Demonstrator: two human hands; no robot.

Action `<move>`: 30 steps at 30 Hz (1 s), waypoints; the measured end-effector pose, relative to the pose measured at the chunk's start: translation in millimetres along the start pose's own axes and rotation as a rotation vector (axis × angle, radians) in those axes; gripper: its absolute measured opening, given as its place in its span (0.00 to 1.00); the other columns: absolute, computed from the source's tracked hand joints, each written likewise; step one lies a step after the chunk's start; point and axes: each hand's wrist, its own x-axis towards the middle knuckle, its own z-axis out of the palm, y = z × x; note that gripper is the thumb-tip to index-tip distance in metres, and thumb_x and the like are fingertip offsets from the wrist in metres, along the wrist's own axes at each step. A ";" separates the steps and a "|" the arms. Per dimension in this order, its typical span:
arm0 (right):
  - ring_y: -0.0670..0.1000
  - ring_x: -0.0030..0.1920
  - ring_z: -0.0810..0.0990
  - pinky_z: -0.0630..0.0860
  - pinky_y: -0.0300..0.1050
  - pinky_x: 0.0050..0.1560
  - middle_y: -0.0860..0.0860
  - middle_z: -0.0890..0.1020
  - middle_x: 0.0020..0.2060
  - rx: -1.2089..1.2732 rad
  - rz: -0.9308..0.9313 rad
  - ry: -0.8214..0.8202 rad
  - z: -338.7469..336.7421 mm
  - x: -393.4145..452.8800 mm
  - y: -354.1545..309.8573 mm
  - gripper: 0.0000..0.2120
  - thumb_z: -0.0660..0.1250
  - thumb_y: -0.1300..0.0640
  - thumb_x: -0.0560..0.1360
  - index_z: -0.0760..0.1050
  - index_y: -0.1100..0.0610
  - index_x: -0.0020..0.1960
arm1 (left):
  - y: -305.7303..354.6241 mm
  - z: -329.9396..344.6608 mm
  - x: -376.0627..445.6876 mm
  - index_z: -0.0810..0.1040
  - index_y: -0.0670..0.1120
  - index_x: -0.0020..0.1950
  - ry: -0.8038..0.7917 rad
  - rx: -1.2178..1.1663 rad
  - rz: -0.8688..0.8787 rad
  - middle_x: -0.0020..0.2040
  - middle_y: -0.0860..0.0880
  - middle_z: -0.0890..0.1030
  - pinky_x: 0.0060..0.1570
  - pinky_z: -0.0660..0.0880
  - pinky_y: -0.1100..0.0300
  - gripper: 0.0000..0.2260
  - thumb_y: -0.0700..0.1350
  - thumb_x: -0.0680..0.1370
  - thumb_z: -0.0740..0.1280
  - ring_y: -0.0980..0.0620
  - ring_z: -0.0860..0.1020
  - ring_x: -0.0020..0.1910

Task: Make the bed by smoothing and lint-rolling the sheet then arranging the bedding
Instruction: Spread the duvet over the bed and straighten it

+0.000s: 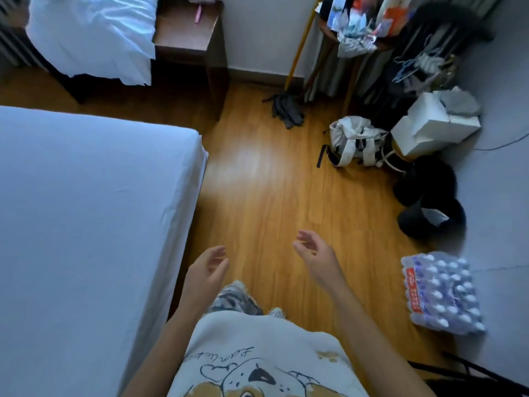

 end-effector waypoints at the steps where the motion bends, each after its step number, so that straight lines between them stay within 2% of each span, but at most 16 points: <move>1: 0.43 0.54 0.75 0.71 0.30 0.45 0.46 0.77 0.57 -0.002 -0.004 0.001 -3.5 23.5 -8.9 0.17 0.65 0.52 0.79 0.72 0.54 0.66 | 6.4 1.4 22.7 0.77 0.46 0.63 0.002 -0.019 -0.008 0.54 0.54 0.80 0.46 0.72 0.74 0.12 0.42 0.79 0.66 0.64 0.77 0.50; 4: 0.42 0.55 0.75 0.71 0.30 0.45 0.46 0.77 0.58 -0.020 -0.002 -0.012 -7.0 93.0 -32.5 0.17 0.64 0.51 0.79 0.71 0.53 0.67 | 21.3 1.1 94.5 0.77 0.49 0.60 0.019 -0.078 -0.027 0.51 0.60 0.79 0.47 0.74 0.73 0.11 0.41 0.79 0.67 0.68 0.77 0.49; 6: 0.42 0.55 0.75 0.71 0.30 0.45 0.46 0.77 0.59 -0.040 0.001 -0.022 -5.6 143.1 -50.5 0.18 0.64 0.51 0.79 0.71 0.54 0.68 | 27.0 -3.8 149.0 0.77 0.49 0.60 0.038 -0.100 -0.036 0.50 0.61 0.78 0.45 0.72 0.76 0.10 0.40 0.79 0.67 0.70 0.77 0.49; 12: 0.44 0.56 0.76 0.71 0.31 0.45 0.46 0.77 0.58 -0.080 -0.004 0.022 0.7 287.7 -123.5 0.18 0.64 0.52 0.79 0.71 0.54 0.67 | 48.7 -41.7 323.4 0.77 0.43 0.63 0.041 -0.090 -0.038 0.54 0.52 0.80 0.42 0.69 0.78 0.12 0.39 0.79 0.66 0.66 0.75 0.49; 20: 0.39 0.54 0.76 0.72 0.32 0.47 0.43 0.77 0.56 -0.127 -0.042 -0.005 13.5 452.6 -222.9 0.18 0.65 0.51 0.78 0.72 0.52 0.66 | 103.4 -104.5 514.4 0.78 0.47 0.62 0.046 -0.038 0.032 0.54 0.55 0.80 0.46 0.70 0.73 0.11 0.44 0.79 0.66 0.62 0.78 0.51; 26: 0.38 0.53 0.75 0.71 0.31 0.46 0.40 0.78 0.52 -0.174 -0.073 -0.116 40.5 603.4 -280.0 0.17 0.66 0.50 0.78 0.72 0.49 0.66 | 109.5 -121.6 623.3 0.78 0.51 0.62 0.218 -0.146 -0.190 0.57 0.55 0.80 0.49 0.74 0.68 0.12 0.48 0.79 0.67 0.55 0.78 0.54; 30: 0.38 0.52 0.76 0.72 0.30 0.46 0.42 0.78 0.53 -0.213 -0.136 -0.239 68.9 731.0 -324.9 0.17 0.66 0.49 0.78 0.73 0.51 0.65 | 105.1 -140.2 713.7 0.77 0.49 0.62 0.299 -0.155 -0.290 0.59 0.51 0.80 0.56 0.76 0.59 0.12 0.45 0.80 0.66 0.52 0.78 0.56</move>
